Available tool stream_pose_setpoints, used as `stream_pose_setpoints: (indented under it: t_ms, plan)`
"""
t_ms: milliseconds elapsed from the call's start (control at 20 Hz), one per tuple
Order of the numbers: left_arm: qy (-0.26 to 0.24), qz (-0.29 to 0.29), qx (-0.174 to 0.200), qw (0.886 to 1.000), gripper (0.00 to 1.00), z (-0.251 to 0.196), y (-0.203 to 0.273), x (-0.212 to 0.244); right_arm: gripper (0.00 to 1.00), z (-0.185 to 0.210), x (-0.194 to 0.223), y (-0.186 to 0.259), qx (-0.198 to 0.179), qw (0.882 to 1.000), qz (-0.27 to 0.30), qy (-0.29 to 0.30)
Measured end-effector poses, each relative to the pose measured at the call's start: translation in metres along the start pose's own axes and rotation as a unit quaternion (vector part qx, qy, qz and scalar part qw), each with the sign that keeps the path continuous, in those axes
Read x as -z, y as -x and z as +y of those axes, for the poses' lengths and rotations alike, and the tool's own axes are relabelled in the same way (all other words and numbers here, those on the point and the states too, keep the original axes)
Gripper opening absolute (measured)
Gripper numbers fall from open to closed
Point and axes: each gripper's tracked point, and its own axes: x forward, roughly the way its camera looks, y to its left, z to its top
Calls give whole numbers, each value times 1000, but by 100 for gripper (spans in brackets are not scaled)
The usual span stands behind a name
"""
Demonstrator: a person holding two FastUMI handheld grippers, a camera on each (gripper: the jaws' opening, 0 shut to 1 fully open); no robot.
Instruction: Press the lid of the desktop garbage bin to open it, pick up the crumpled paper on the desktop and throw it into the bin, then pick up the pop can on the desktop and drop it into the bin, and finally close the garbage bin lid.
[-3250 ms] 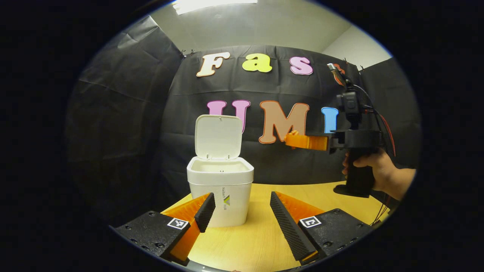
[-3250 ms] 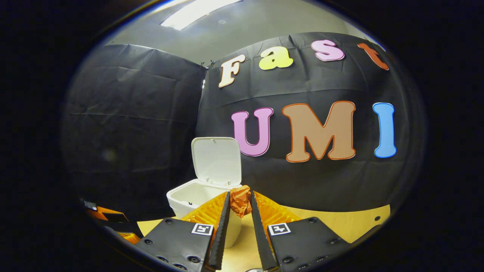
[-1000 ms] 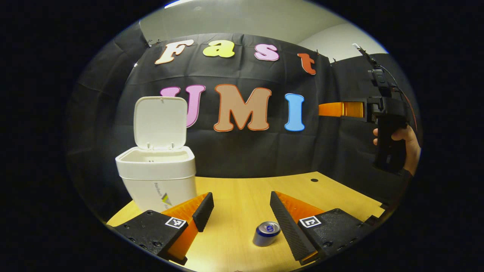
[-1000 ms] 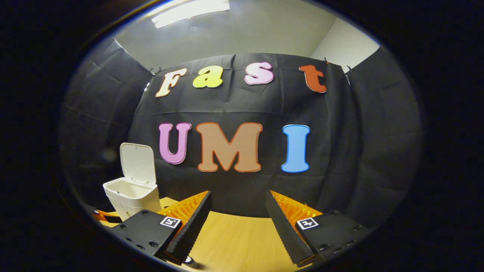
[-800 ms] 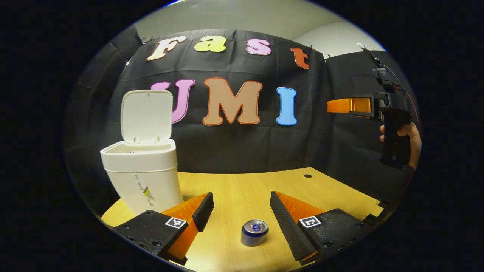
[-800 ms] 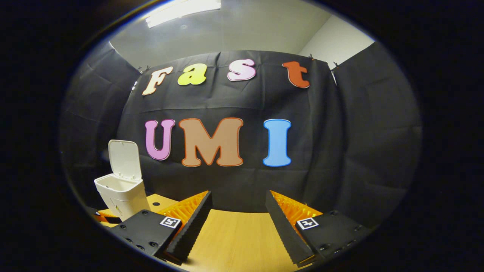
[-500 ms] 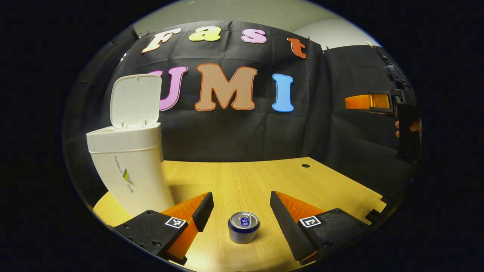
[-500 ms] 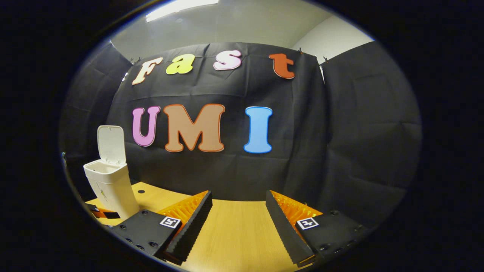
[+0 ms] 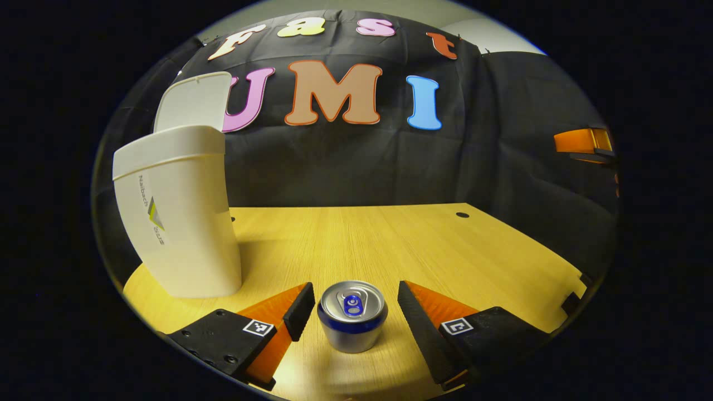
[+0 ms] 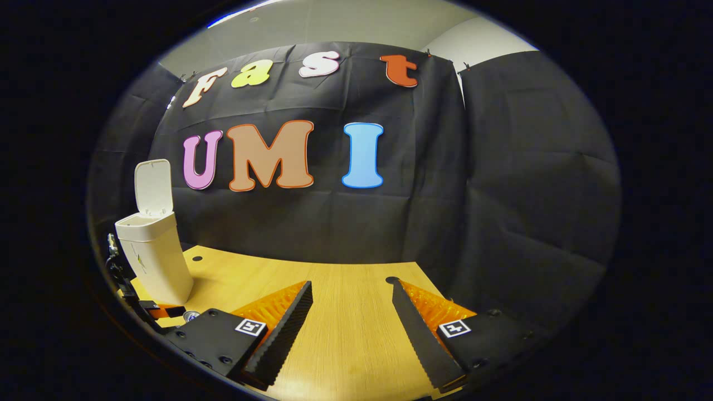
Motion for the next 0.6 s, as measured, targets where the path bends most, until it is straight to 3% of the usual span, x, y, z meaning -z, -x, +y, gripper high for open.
stream_pose_setpoints:
  t_ms: [200,300,600]
  plan:
    - [-2,20,-4,1000,91,4,-12,22,97,9,25,3,-9,1000,25,3]
    - [-2,13,-3,1000,77,5,-15,18,96,16,34,5,-14,999,35,10]
    - [-2,-17,1,1000,76,6,-5,-20,97,32,31,9,-32,999,34,3]
